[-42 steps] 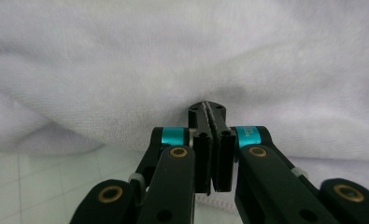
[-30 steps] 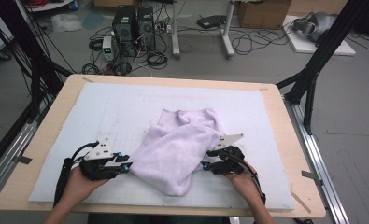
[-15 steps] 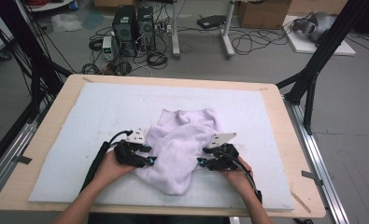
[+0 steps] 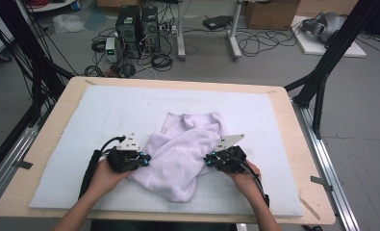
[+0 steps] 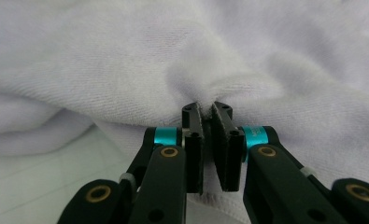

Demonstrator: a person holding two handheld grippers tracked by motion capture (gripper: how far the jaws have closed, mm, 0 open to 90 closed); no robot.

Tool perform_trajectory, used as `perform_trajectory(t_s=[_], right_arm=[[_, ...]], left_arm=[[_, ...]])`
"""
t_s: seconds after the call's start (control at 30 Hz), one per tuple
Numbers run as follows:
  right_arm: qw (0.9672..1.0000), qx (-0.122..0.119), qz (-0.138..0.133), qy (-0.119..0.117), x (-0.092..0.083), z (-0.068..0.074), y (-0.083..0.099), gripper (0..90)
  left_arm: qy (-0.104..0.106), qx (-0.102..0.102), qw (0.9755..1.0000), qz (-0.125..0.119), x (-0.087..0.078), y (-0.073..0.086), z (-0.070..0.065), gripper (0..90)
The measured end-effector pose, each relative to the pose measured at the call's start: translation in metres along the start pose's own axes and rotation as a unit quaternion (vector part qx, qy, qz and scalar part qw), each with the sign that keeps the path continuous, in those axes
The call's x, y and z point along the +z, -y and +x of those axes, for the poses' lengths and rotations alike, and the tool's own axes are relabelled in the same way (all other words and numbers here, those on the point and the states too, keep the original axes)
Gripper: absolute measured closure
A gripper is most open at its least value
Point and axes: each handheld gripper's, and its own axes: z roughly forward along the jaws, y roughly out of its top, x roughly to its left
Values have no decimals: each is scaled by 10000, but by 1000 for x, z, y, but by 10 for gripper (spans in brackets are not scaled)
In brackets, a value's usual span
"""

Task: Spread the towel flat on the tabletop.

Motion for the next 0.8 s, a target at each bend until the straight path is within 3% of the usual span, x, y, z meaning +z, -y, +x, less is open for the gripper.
perform_trajectory(t_s=[0.13,0.17,0.2,0.33,0.5,0.53,0.6,0.67,0.8], right_arm=[[9997,-185,-112,-119,-10,9,-9,840],[9997,-185,-112,-119,-10,9,-9,840],[9993,-252,-178,-211,-15,17,-12,842],[9978,-335,-302,-496,-21,32,-10,843],[9959,-369,-311,-763,-26,52,-2,844],[9952,-392,-260,-857,-27,61,1,843],[9948,-416,-199,-903,-27,65,3,842],[9945,-445,-138,-935,-29,69,6,789],[9942,-329,-498,-890,-43,62,3,655]], left_arm=[[-132,35,9998,-114,-28,10,-8,864],[-132,35,9998,-114,-28,10,-8,864],[-135,73,9998,-145,-40,15,-14,865],[-102,116,9996,-231,-59,25,-28,871],[-22,130,9997,-197,-67,39,-43,871],[13,155,9998,-160,-67,41,-47,870],[65,234,9997,-103,-66,45,-52,867],[97,293,9995,-85,-66,44,-52,757],[9,114,9994,-324,-69,34,-39,591]])
